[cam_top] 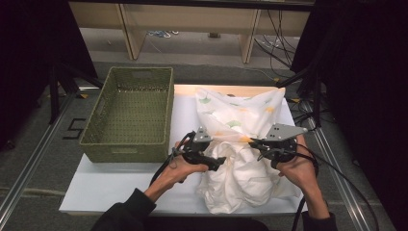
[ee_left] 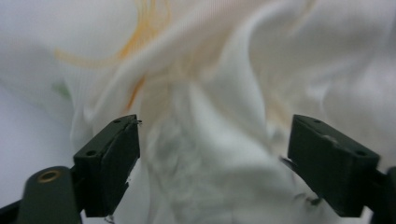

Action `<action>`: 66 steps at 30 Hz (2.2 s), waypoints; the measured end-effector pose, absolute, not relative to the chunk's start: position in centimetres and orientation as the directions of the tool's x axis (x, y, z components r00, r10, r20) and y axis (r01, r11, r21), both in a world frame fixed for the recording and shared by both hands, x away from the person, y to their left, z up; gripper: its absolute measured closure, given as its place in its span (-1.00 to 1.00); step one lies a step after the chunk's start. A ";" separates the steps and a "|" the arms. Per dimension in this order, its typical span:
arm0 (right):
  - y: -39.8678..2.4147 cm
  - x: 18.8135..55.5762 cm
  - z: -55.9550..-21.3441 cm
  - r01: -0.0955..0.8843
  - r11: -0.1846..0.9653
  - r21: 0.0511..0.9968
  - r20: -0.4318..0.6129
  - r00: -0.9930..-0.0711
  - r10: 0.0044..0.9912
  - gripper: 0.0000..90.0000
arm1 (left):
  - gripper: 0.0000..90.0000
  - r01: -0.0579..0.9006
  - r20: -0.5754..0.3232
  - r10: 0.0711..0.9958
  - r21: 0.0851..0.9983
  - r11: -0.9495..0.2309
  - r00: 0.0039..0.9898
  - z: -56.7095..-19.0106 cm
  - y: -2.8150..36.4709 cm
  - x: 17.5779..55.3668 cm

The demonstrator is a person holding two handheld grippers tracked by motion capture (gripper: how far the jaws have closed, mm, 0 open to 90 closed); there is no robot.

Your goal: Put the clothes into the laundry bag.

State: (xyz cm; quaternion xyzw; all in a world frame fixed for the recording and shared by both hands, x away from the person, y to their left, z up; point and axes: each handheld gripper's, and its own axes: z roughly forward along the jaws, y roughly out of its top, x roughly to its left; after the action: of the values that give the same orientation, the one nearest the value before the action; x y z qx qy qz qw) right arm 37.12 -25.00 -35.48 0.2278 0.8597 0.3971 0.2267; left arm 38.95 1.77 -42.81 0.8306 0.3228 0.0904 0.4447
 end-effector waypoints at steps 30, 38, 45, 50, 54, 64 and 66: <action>-24.5 36.1 -34.3 0.172 0.588 0.790 -0.226 -0.810 0.541 1.00 | 0.76 0.544 -0.305 0.670 0.820 -0.178 0.677 -44.0 -3.6 45.1; -24.6 36.6 -35.2 0.197 0.592 0.782 -0.213 -0.808 0.550 1.00 | -0.26 0.538 -0.249 0.623 0.776 -0.330 0.741 -43.4 -0.8 41.5; -24.4 36.6 -35.2 0.200 0.594 0.779 -0.215 -0.805 0.553 1.00 | -0.48 0.557 -0.287 0.563 0.731 -0.394 0.775 -43.6 0.4 36.4; -24.3 36.7 -35.2 0.195 0.596 0.779 -0.216 -0.808 0.548 1.00 | -0.66 0.545 -0.282 0.541 0.726 -0.419 0.792 -44.5 -1.9 34.8; -24.4 36.8 -35.3 0.205 0.591 0.781 -0.208 -0.806 0.555 1.00 | -0.68 0.541 -0.281 0.534 0.724 -0.428 0.798 -45.3 -3.9 34.7; -24.4 36.8 -35.5 0.206 0.596 0.776 -0.207 -0.810 0.549 1.00 | 0.38 0.515 -0.259 0.548 0.765 -0.386 0.796 -46.4 -6.3 37.1; -24.4 36.9 -35.4 0.204 0.597 0.776 -0.208 -0.811 0.547 1.00 | 0.56 0.508 -0.267 0.546 0.784 -0.356 0.794 -45.9 -6.5 37.5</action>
State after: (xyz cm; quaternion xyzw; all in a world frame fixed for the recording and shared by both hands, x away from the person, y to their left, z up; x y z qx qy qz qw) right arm 36.86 -24.44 -35.42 0.2167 0.8663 0.3934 0.2185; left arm 37.48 -6.49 -45.92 0.8231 0.3200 0.0201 0.4687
